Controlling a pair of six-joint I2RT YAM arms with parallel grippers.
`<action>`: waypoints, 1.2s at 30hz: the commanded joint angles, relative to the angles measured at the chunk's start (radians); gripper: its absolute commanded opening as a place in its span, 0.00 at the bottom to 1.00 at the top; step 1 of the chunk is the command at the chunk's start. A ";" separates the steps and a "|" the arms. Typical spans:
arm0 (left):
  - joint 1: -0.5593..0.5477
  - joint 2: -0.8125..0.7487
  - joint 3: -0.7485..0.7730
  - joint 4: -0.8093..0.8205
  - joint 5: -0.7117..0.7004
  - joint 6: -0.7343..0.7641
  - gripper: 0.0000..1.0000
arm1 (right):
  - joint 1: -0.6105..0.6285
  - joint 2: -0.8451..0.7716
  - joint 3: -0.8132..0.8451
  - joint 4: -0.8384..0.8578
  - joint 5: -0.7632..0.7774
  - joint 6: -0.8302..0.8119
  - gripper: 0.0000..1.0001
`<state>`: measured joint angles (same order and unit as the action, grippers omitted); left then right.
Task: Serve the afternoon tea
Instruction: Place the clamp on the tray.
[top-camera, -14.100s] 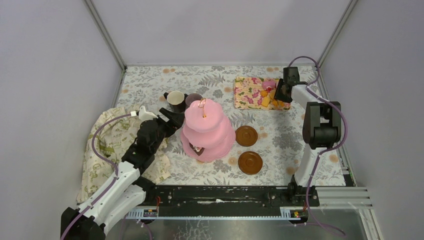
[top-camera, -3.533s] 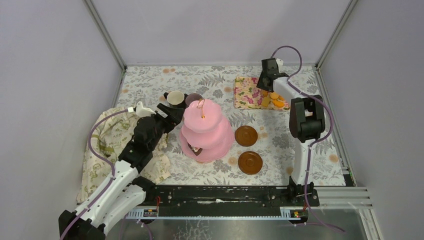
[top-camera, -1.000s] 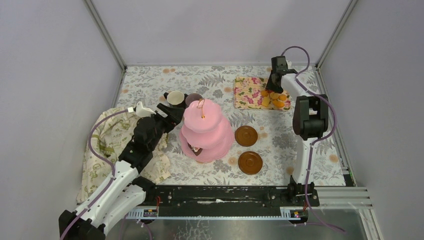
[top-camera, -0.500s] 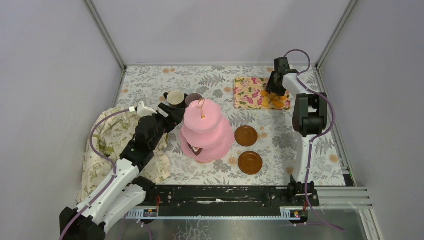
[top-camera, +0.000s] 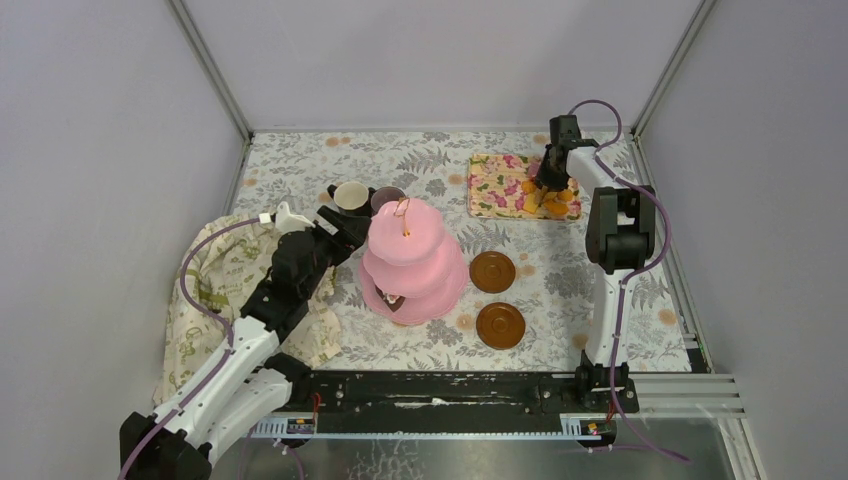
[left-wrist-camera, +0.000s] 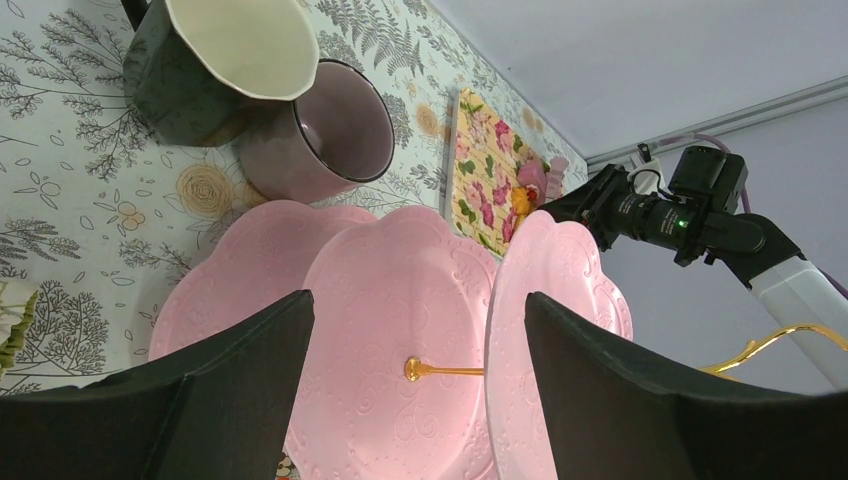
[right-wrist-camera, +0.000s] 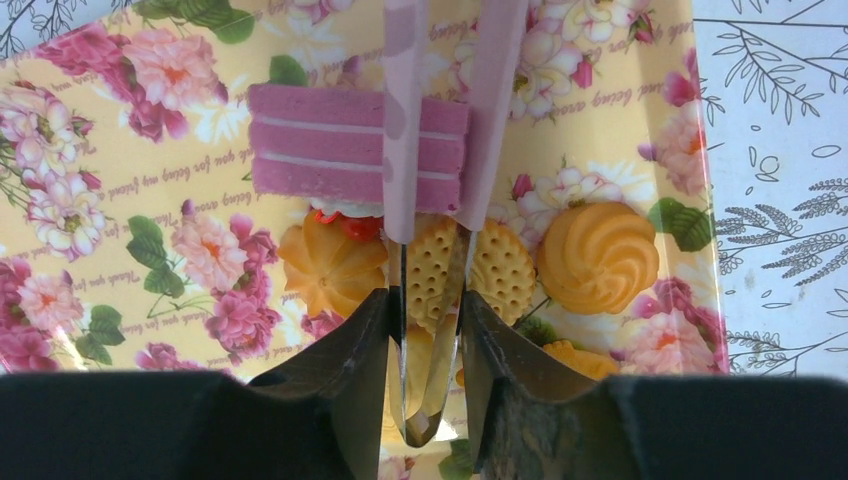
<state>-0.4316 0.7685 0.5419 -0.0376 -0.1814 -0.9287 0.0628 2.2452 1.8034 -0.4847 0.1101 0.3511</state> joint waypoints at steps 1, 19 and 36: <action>-0.005 -0.012 0.030 0.044 0.011 0.007 0.85 | -0.001 -0.007 0.003 0.017 -0.040 0.012 0.32; -0.006 -0.050 0.052 0.015 0.021 -0.007 0.85 | 0.019 -0.107 -0.037 -0.005 -0.102 0.022 0.00; -0.006 -0.103 0.063 -0.036 0.000 0.005 0.85 | 0.157 -0.148 -0.060 -0.003 -0.085 0.082 0.00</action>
<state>-0.4316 0.6865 0.5758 -0.0669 -0.1730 -0.9295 0.1730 2.1960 1.7615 -0.4950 0.0322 0.3946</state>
